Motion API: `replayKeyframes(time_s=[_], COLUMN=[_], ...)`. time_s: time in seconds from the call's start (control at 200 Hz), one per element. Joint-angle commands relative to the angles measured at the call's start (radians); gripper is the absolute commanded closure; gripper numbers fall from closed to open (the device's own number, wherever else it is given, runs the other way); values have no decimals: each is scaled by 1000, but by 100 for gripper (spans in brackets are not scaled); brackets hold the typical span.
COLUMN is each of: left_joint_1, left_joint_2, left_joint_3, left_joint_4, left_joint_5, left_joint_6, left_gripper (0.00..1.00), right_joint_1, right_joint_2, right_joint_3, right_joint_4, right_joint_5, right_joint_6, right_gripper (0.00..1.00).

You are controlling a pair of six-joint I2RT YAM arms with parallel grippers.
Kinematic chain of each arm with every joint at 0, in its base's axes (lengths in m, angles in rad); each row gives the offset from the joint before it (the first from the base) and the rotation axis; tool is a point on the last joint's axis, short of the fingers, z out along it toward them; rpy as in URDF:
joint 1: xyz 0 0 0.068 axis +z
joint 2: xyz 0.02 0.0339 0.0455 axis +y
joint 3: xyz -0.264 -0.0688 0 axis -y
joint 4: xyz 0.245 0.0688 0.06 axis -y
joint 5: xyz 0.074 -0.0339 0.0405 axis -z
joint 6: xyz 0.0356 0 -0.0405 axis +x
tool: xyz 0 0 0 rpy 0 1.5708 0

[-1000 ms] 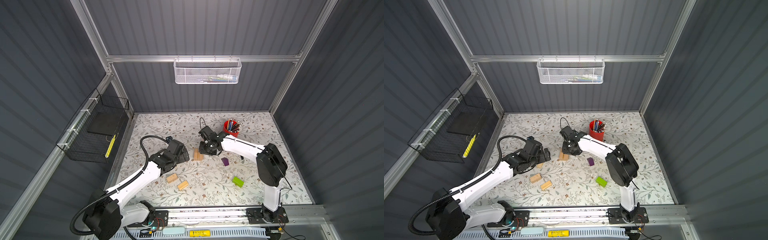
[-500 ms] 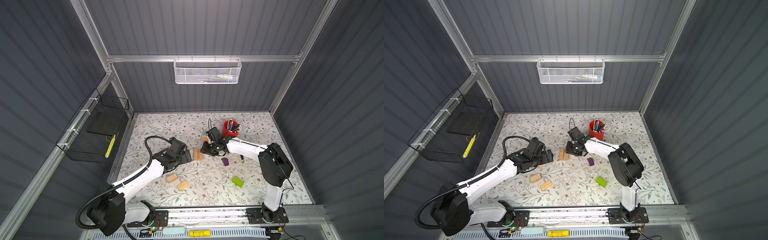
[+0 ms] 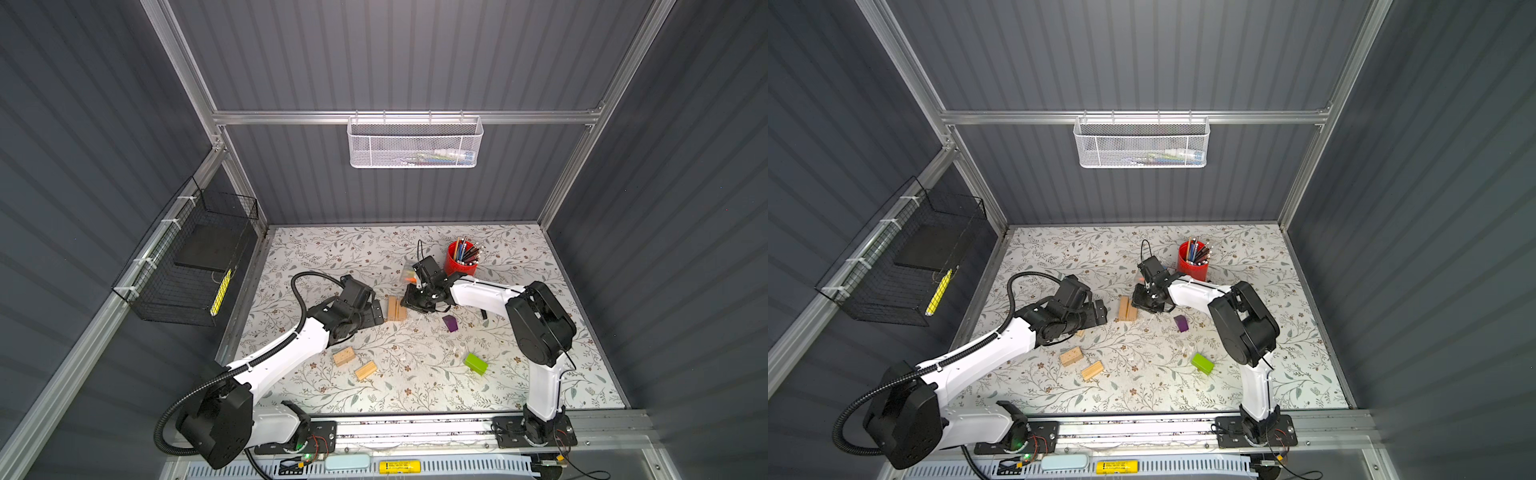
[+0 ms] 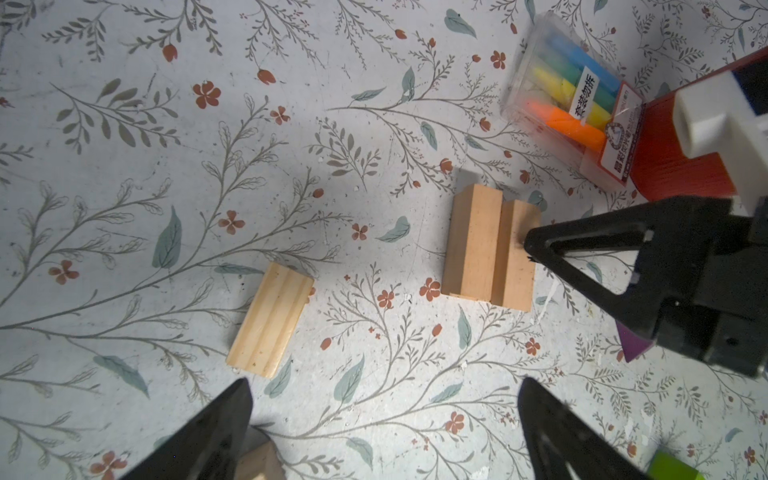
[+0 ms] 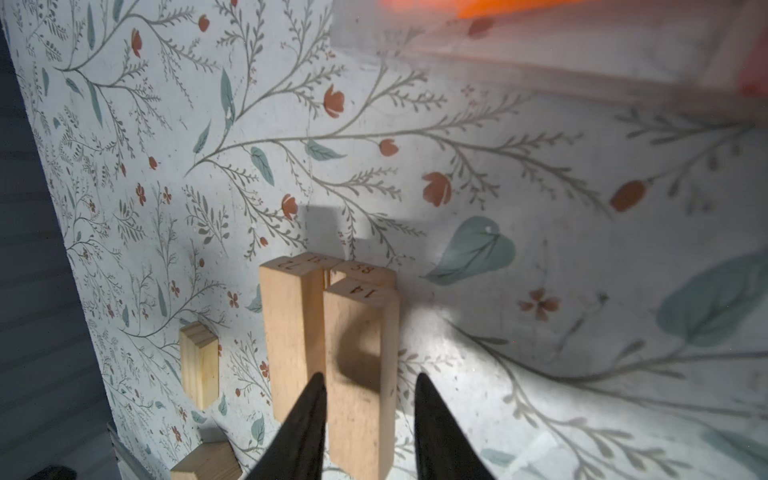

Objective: Build the wood block tower
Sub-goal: 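Lower the block marked 14 upright beside the pair and open the right gripper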

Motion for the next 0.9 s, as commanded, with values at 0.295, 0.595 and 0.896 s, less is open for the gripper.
replayKeyframes(time_s=[0.295, 0.595, 0.896], left_joint_1=[6, 6, 6], left_joint_2=[18, 15, 9], left_joint_3=[18, 17, 15], left_joint_4=[-13, -16, -18], left_joint_5=[-7, -9, -11], left_joint_6=[18, 19, 18], left_gripper=[0, 0, 0], right_joint_1=[-7, -6, -5], right_joint_2=[46, 38, 12], right_joint_3=[2, -7, -36], right_joint_4=[22, 50, 72], right_joint_5=[-44, -69, -75], right_joint_6=[21, 28, 70], right_gripper=[70, 72, 71])
